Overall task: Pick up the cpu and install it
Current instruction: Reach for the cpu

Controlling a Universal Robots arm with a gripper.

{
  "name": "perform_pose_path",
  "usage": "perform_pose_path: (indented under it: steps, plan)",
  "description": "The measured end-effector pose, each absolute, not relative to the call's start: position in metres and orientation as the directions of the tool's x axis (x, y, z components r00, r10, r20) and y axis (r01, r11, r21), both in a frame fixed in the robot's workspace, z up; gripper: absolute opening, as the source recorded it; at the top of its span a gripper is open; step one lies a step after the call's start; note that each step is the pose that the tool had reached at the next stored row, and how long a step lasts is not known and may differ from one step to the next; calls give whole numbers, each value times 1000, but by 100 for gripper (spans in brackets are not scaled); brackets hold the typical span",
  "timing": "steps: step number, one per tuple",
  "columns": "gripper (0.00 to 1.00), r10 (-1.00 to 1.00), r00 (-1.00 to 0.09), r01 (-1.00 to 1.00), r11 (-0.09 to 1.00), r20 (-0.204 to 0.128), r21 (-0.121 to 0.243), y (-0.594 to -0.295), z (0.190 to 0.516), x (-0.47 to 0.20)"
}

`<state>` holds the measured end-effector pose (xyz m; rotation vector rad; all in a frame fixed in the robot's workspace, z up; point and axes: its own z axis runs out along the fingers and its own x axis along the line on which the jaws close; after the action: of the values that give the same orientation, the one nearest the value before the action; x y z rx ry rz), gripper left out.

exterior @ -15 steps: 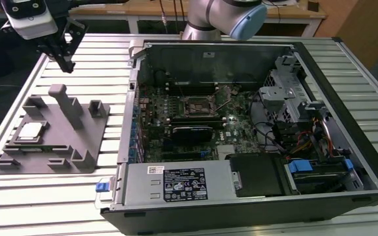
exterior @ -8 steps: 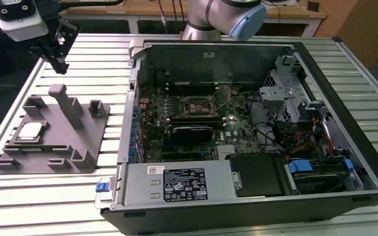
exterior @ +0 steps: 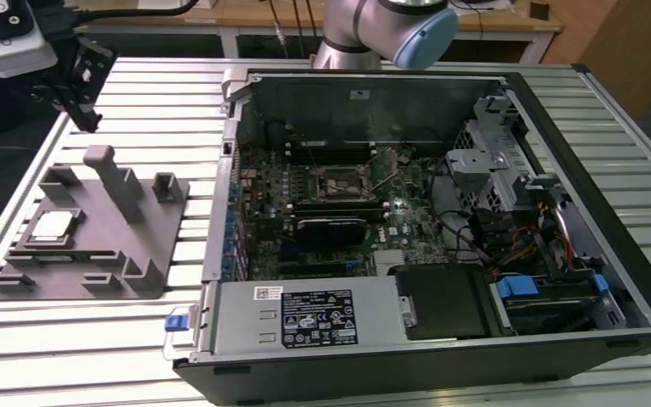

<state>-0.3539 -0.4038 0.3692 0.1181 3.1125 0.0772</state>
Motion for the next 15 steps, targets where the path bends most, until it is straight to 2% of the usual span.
perform_pose_path:
  steps: [15]
  plan:
    - [11, 76, -997, 75, 996, -24, 51, -405, 352, -387]
